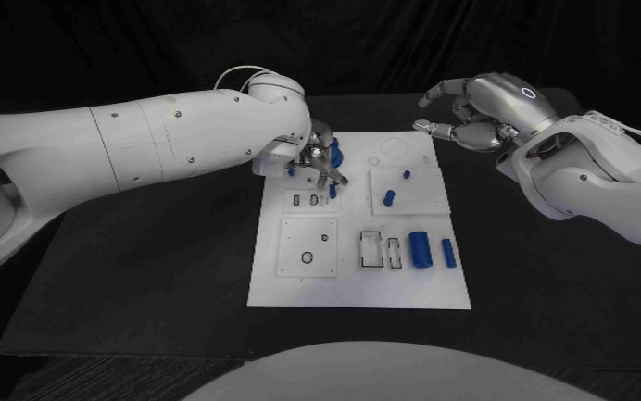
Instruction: Assemble the parts on the task board
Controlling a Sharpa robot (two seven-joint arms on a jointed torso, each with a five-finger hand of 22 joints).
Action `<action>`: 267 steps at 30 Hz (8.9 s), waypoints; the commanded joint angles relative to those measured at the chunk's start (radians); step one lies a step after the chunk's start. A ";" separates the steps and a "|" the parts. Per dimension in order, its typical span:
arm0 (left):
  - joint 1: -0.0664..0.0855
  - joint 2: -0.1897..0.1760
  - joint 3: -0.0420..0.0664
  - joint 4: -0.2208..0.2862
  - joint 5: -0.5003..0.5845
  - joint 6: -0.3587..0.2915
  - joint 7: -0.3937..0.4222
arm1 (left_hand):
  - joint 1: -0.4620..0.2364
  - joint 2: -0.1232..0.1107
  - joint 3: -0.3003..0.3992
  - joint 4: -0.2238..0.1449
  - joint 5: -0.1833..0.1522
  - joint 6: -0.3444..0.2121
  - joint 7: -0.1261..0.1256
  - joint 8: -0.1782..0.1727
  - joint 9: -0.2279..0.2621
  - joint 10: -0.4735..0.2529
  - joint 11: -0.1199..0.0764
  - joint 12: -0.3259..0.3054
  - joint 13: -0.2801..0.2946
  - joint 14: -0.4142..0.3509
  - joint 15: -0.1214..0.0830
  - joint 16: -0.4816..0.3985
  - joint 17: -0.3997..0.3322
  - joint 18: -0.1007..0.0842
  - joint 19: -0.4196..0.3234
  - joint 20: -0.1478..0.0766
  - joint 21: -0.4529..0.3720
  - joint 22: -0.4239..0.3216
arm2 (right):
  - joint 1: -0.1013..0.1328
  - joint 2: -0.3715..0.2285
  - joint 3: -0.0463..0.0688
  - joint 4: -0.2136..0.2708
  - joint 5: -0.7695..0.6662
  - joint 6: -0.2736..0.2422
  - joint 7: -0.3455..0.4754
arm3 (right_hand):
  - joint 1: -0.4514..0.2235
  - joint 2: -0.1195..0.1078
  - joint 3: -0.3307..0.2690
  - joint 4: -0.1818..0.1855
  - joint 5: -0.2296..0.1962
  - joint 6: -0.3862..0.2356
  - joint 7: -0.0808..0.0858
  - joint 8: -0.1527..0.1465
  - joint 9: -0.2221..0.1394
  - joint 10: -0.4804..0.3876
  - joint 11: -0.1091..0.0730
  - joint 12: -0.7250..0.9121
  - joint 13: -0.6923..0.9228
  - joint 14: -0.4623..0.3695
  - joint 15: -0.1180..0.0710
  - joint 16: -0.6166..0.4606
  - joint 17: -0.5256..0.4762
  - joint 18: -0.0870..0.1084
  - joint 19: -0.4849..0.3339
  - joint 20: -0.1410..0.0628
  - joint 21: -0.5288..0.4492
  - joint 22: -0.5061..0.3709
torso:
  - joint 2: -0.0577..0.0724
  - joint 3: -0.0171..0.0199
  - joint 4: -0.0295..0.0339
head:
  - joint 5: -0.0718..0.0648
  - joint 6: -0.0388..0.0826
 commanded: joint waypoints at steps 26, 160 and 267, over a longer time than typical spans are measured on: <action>-0.021 0.007 0.001 -0.017 -0.001 0.005 0.034 | 0.025 0.005 0.032 -0.026 0.027 -0.001 0.013 -0.104 -0.016 0.108 0.007 0.004 0.263 0.104 0.005 0.003 0.263 0.003 -0.031 0.007 -0.028 -0.001 | -0.008 0.003 0.001 -0.006 0.008 0.013 -0.014 | 0.007 0.003 0.004 0.004 0.007 0.011 -0.001 0.007 -0.002 0.105 0.007 0.004 0.263 0.090 0.008 -0.008 0.192 -0.001 0.037 0.008 -0.007 0.212 | -0.005 -0.0007 -0.0080 | 0.006 0.000; -0.048 -0.169 0.000 0.126 0.207 -0.187 -0.056 | -0.017 -0.111 0.525 -0.195 0.303 0.109 0.000 -0.305 0.059 0.108 -0.008 0.004 0.263 0.104 -0.009 0.003 0.263 0.008 -0.024 -0.004 -0.081 0.018 | -0.021 0.011 0.001 -0.019 0.073 0.109 -0.064 | 0.146 0.009 0.069 -0.025 0.198 0.047 0.002 -0.002 -0.041 0.105 0.007 0.004 0.263 0.083 0.008 -0.031 0.160 0.009 0.020 0.008 -0.051 0.199 | -0.012 0.0017 -0.0086 | 0.046 0.000; -0.095 -0.145 0.000 0.098 0.109 -0.121 -0.029 | -0.154 -0.126 0.406 -0.074 0.008 0.147 0.003 -0.348 0.062 0.108 -0.006 0.004 0.263 0.104 -0.007 0.003 0.263 0.010 -0.021 -0.002 -0.104 0.021 | -0.024 0.012 0.001 -0.025 0.073 0.144 -0.087 | 0.173 0.010 0.090 -0.042 0.216 0.041 0.004 -0.007 -0.047 0.105 0.008 0.004 0.263 0.081 0.008 -0.037 0.152 0.010 0.018 0.008 -0.059 0.197 | -0.012 0.0003 -0.0113 | 0.055 0.000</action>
